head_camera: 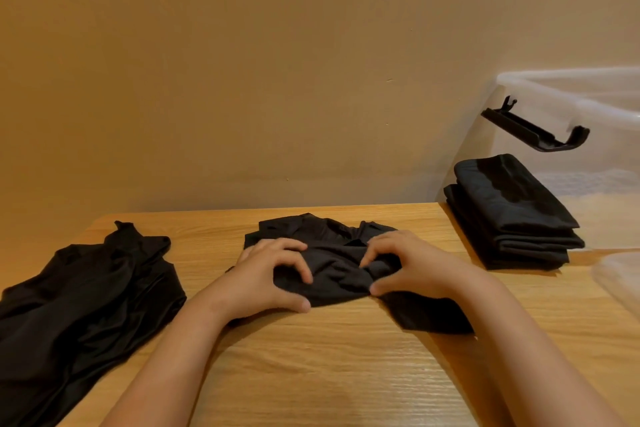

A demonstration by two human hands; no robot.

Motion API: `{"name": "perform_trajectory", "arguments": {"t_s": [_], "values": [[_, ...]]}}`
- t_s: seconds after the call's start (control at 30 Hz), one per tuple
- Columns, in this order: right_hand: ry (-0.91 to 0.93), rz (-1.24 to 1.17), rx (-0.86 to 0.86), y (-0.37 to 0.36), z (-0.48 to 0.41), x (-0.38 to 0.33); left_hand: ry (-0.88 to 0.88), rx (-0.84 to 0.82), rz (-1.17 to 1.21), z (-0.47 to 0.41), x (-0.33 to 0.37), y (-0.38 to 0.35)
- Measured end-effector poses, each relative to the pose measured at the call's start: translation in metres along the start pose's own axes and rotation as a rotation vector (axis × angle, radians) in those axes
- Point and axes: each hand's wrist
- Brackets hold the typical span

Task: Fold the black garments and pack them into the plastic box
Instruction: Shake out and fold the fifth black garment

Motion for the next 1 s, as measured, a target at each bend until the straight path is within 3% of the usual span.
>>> {"name": "perform_trajectory", "arguments": {"t_s": [0.27,0.37,0.43,0.5,0.53,0.6,0.67,0.83,1.0], "values": [[0.001,-0.341,0.326,0.005,0.001,-0.004,-0.035,0.311,0.348,0.004,0.016,0.006],[-0.031,-0.562,0.224,0.01,0.005,-0.002,0.031,0.21,0.466,0.005,0.018,0.007],[-0.085,-0.605,0.207,0.011,0.005,0.0,0.067,0.249,0.488,0.004,0.016,0.006],[-0.124,-0.382,0.33,0.007,-0.001,0.007,0.057,0.368,0.322,0.0,0.007,0.004],[-0.155,-0.198,0.325,0.005,-0.002,0.008,0.064,0.346,0.193,-0.002,0.004,0.003],[-0.178,0.041,0.199,-0.001,-0.006,0.007,0.089,0.168,0.018,-0.004,0.001,-0.003],[-0.158,0.083,0.156,-0.007,-0.011,0.009,0.114,0.049,-0.041,-0.008,0.001,-0.006],[-0.111,-0.244,0.333,-0.008,-0.013,0.013,0.142,0.055,0.193,-0.008,0.003,0.0],[-0.098,-0.516,0.563,0.003,-0.008,0.015,0.067,0.307,0.591,0.001,0.014,0.009]]}}
Point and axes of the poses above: each hand's wrist, its own z-axis away from the middle knuckle, its own y-axis out of the back of the hand, x = y × z, and after that the axes turned 5 degrees about z, right-handed
